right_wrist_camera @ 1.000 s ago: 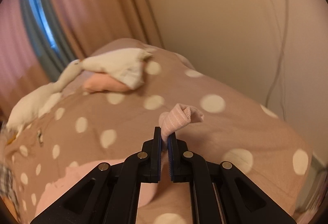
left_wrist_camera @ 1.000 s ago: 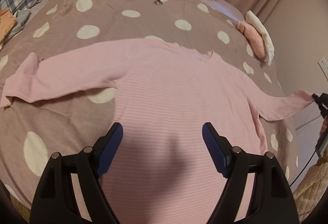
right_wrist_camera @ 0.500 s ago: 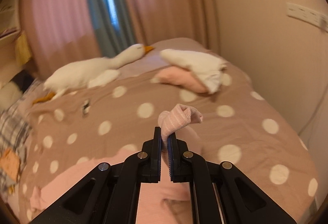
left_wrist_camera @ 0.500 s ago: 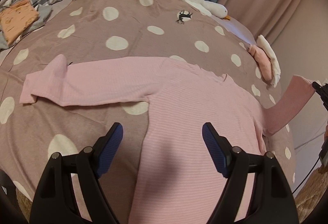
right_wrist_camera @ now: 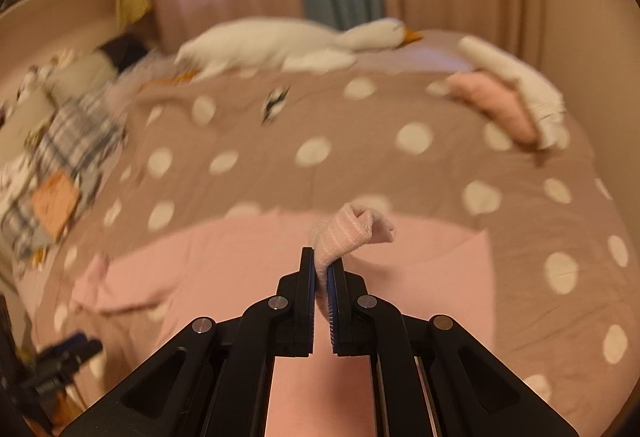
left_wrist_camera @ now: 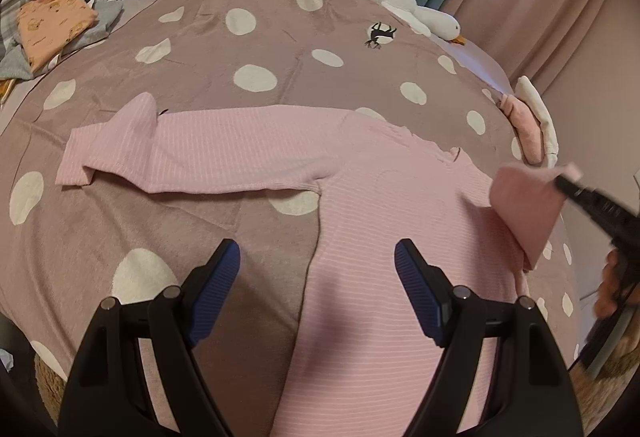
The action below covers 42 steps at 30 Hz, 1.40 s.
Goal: Fold small clothes
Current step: 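Carry the held sleeve across the shirt body with the right tool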
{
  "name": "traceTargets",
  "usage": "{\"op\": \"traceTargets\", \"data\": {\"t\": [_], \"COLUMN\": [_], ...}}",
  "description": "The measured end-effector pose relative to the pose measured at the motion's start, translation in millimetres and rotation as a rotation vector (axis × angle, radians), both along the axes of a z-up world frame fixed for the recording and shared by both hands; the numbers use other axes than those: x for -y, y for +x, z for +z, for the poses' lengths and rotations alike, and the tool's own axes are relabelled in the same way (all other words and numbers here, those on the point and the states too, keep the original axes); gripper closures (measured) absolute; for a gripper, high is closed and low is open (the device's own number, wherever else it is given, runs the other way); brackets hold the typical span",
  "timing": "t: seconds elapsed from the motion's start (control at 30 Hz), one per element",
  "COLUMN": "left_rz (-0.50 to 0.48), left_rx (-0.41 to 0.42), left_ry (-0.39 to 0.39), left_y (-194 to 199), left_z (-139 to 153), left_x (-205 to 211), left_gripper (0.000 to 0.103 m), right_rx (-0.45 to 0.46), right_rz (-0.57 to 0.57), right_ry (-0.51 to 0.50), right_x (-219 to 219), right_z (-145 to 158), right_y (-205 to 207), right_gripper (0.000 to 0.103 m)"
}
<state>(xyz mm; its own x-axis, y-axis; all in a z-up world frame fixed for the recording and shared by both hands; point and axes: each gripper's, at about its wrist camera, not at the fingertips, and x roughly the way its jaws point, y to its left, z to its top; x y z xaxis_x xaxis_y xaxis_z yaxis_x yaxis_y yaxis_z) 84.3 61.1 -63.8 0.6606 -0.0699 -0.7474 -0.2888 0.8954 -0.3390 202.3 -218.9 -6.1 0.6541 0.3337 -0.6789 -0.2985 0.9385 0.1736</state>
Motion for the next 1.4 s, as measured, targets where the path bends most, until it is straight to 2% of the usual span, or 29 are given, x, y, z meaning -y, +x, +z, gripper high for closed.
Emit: {"op": "traceTargets", "data": {"t": [0.3, 0.5, 0.97, 1.2, 1.33, 1.4], "left_rz": [0.024, 0.03, 0.041, 0.032, 0.033, 0.033], "left_rx": [-0.025, -0.03, -0.041, -0.044, -0.038, -0.04], "left_ry": [-0.017, -0.026, -0.041, -0.045, -0.052, -0.052], "left_y": [-5.1, -9.8, -15.3, -16.3, -17.2, -17.3], "left_z": [-8.9, -11.1, -14.7, -15.3, -13.8, -13.9], "left_x": [-11.6, -15.5, -20.6, -18.9, -20.3, -20.6], "left_gripper": [0.024, 0.024, 0.023, 0.022, 0.022, 0.022], "right_rx": [-0.159, -0.231, -0.296, -0.296, -0.273, -0.253], "right_rz": [0.155, 0.183, 0.195, 0.186, 0.217, 0.215], "right_ry": [-0.07, -0.107, -0.144, -0.143, -0.117, -0.107], "right_x": [-58.8, -70.8, -83.3, -82.0, -78.3, -74.9], "right_z": [-60.6, -86.1, -113.1, -110.6, -97.4, -89.6], "right_y": [-6.4, -8.8, -13.4, -14.5, -21.7, -25.6], "right_gripper": [0.096, 0.096, 0.096, 0.096, 0.09, 0.075]}}
